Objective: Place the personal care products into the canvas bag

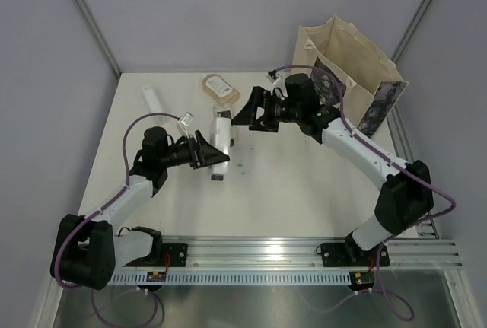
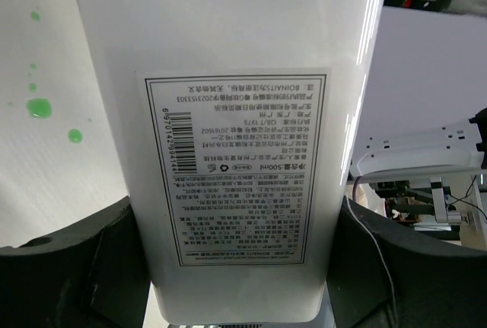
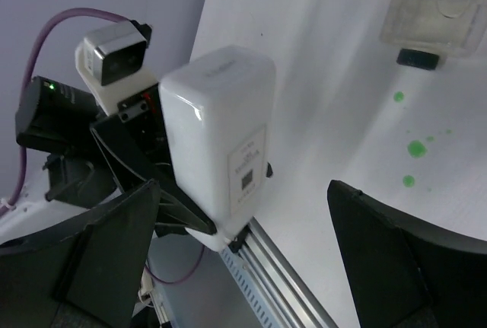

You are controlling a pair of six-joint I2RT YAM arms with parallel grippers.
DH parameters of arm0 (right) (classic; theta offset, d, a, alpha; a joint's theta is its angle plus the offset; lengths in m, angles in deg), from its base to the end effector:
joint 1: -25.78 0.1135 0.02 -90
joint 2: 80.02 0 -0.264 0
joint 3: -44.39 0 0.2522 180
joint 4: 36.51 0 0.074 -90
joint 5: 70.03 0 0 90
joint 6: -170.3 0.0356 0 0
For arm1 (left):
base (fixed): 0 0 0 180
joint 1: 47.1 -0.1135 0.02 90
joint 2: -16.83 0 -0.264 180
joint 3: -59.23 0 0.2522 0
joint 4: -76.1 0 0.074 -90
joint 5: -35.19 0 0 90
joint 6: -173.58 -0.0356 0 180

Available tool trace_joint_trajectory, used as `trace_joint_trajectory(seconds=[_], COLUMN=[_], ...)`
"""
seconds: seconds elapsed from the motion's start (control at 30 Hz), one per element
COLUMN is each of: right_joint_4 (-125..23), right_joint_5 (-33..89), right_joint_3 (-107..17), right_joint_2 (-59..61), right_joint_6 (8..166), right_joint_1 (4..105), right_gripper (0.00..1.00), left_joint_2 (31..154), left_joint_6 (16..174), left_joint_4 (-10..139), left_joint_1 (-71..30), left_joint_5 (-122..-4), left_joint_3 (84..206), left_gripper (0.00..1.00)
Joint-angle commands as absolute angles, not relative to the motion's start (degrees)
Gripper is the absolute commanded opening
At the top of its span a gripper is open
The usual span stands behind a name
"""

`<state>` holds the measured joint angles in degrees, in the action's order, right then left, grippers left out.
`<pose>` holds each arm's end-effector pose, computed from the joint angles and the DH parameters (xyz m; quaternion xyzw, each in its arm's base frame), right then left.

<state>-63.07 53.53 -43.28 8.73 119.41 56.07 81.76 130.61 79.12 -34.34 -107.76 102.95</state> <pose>0.2994 0.1977 0.3246 -0.0860 0.8282 0.4852 0.2669 0.2219 -0.0794 0.2316 0.0362 0.7699 -0.5747 0.2751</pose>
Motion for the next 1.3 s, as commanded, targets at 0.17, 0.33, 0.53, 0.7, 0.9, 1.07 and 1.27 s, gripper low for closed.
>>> trace_joint_trajectory(seconds=[0.17, 0.33, 0.53, 0.7, 0.9, 1.07, 1.27], right_joint_4=[-73.8, -77.1, -75.2, -73.1, -70.1, -68.1, -66.5], right_joint_5=[38.0, 30.4, 32.2, 37.3, 49.4, 60.9, 65.7], right_joint_3=[-56.2, -59.1, -58.2, -57.8, -59.9, -63.2, -64.0], right_joint_2=[16.3, 18.6, 19.4, 20.1, 20.9, 21.1, 19.9], right_joint_6=[125.8, 122.1, 119.5, 116.9, 114.3, 112.8, 114.3], right_joint_1=[65.6, 70.3, 72.6, 72.5, 68.8, 61.1, 55.1], right_gripper=[0.99, 1.0, 0.73, 0.26, 0.0, 0.0, 0.0], left_joint_2=[79.5, 79.7, 78.7, 77.7, 74.2, 69.6, 66.4], left_joint_6=[130.6, 130.3, 130.3, 130.2, 127.0, 120.9, 115.4], left_joint_4=[86.7, 85.8, 84.6, 83.4, 79.4, 71.9, 60.5], left_joint_1=[-31.1, -30.1, -30.0, -30.0, -30.0, -30.3, -32.3], left_joint_5=[-108.0, -107.6, -106.7, -105.7, -105.3, -102.1, -97.5], left_joint_3=[106.3, 107.6, 108.2, 108.2, 108.3, 109.7, 113.6], left_gripper=[0.0, 0.01, 0.12, 0.41, 0.83, 0.99, 0.99])
